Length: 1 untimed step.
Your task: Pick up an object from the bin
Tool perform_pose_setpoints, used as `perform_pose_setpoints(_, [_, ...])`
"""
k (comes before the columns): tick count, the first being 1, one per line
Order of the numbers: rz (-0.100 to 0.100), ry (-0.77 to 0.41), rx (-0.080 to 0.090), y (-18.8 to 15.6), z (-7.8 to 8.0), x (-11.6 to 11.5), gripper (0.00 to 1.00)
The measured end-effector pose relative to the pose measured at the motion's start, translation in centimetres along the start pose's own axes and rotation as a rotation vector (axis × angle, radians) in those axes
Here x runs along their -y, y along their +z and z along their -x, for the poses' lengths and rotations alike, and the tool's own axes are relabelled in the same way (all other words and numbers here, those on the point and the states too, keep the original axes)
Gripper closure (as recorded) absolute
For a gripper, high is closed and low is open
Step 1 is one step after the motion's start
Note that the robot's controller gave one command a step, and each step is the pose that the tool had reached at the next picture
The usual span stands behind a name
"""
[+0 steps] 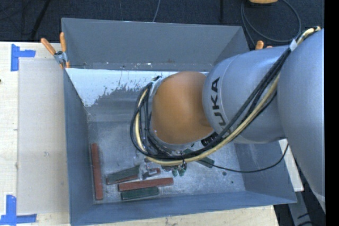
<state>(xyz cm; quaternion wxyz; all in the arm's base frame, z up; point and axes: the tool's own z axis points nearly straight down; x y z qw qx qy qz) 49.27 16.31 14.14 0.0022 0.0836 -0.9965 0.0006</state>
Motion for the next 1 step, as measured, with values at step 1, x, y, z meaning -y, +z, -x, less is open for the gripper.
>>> perform_pose_setpoints(1, [0.0,-0.001,0.004,-1.63,0.07,-0.03,1.0])
